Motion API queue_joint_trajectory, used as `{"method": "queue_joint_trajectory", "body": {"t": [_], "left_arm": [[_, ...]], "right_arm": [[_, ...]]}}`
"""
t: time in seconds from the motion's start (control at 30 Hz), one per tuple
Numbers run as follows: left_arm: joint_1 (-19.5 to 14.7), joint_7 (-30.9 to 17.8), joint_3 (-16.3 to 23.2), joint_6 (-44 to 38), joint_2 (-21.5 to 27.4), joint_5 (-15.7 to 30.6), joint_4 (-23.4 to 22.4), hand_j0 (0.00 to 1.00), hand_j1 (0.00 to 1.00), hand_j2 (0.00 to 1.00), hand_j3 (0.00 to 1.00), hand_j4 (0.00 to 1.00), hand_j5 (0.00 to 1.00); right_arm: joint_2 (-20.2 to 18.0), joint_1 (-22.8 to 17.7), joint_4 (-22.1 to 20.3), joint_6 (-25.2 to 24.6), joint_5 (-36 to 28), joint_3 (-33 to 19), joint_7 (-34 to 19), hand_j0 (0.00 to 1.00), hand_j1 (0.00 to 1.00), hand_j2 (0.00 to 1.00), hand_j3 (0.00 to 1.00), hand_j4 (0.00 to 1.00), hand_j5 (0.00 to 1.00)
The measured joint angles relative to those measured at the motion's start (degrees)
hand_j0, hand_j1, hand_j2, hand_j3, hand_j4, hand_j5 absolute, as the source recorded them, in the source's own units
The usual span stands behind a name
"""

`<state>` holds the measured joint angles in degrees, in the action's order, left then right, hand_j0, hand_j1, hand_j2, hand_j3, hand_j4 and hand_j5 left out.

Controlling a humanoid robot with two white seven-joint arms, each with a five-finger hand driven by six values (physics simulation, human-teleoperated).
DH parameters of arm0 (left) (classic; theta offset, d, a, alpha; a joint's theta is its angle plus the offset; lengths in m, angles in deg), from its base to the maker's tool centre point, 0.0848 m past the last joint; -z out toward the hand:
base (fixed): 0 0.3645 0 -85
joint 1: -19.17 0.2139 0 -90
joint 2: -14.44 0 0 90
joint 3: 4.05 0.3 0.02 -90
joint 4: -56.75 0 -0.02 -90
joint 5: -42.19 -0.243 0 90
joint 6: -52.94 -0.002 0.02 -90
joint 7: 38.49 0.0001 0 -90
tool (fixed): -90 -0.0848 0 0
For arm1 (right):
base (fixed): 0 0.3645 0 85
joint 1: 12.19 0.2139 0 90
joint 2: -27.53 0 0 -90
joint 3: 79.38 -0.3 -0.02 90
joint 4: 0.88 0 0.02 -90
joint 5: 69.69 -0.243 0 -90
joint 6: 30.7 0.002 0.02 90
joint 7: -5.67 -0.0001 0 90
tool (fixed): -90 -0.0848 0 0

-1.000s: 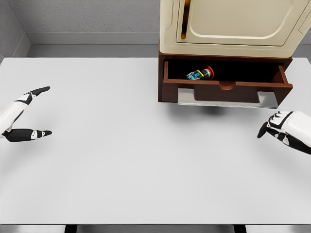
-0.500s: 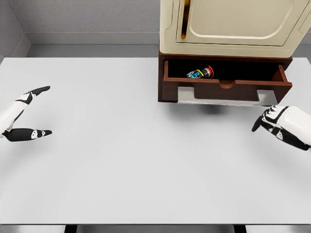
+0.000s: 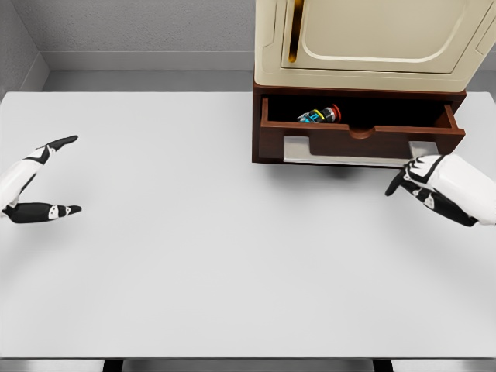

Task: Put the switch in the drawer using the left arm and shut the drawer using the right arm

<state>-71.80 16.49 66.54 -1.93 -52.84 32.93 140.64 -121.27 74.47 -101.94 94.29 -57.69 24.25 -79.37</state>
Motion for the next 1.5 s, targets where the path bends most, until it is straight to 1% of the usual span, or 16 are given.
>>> {"method": "queue_joint_trajectory", "body": {"t": [0.23, 0.43, 0.63, 0.73, 0.87, 1.03, 1.17, 1.23, 1.43, 1.5], "left_arm": [[-0.09, 0.00, -0.01, 0.01, 0.08, 0.14, -2.44, 1.00, 1.00, 1.00, 1.00, 1.00, 1.00], [-0.09, 0.00, 0.00, 0.01, 0.09, 0.30, -2.75, 1.00, 1.00, 1.00, 1.00, 1.00, 1.00], [-0.09, 0.00, 0.00, 0.01, 0.09, 0.33, -2.69, 1.00, 1.00, 1.00, 1.00, 1.00, 1.00], [-0.09, 0.00, 0.00, 0.01, 0.09, 0.35, -2.65, 1.00, 1.00, 1.00, 1.00, 1.00, 1.00], [-0.09, 0.00, 0.00, 0.01, 0.09, 0.35, -2.64, 1.00, 1.00, 1.00, 1.00, 1.00, 1.00], [-0.09, 0.00, -0.01, 0.00, 0.09, 0.40, -2.63, 1.00, 1.00, 1.00, 1.00, 1.00, 1.00], [-0.09, 0.00, 0.00, 0.00, 0.09, 0.42, -2.58, 1.00, 1.00, 1.00, 1.00, 1.00, 1.00], [0.00, 0.00, -0.01, 0.00, 0.09, 0.42, -2.56, 1.00, 1.00, 1.00, 1.00, 1.00, 1.00], [0.00, 0.00, 0.00, 0.01, 0.09, 0.43, -2.43, 1.00, 1.00, 1.00, 1.00, 1.00, 1.00], [0.00, 0.00, -0.01, 0.01, 0.09, 0.43, -2.42, 1.00, 1.00, 1.00, 1.00, 1.00, 1.00]], "right_arm": [[0.98, 0.09, 0.25, 0.00, 1.35, 1.74, 0.02, 0.42, 0.42, 0.42, 0.42, 0.42, 0.42], [2.05, 2.46, 1.69, 0.00, 2.10, 2.42, -0.10, 0.42, 0.42, 0.42, 0.42, 0.42, 0.42], [3.69, 6.77, 5.16, 0.00, 3.14, 3.75, -0.14, 0.41, 0.41, 0.41, 0.41, 0.41, 0.41], [4.19, 7.82, 6.91, 0.00, 3.29, 4.47, -0.12, 0.42, 0.42, 0.42, 0.42, 0.42, 0.42], [5.42, 10.46, 8.78, 0.00, 3.37, 5.77, -0.17, 0.41, 0.41, 0.41, 0.41, 0.41, 0.41], [7.23, 11.86, 10.46, 0.01, 3.63, 6.87, -0.14, 0.41, 0.41, 0.41, 0.41, 0.41, 0.41], [8.46, 15.38, 12.32, 0.01, 4.30, 8.84, -0.21, 0.41, 0.41, 0.41, 0.41, 0.41, 0.41], [9.04, 16.44, 13.47, 0.01, 4.13, 9.88, -0.24, 0.41, 0.41, 0.41, 0.41, 0.41, 0.41], [9.87, 16.79, 15.33, 0.00, 4.48, 11.08, -0.09, 0.41, 0.41, 0.41, 0.41, 0.41, 0.41], [9.72, 16.08, 15.30, 0.00, 4.50, 11.14, -0.06, 0.41, 0.41, 0.41, 0.41, 0.41, 0.41]]}}
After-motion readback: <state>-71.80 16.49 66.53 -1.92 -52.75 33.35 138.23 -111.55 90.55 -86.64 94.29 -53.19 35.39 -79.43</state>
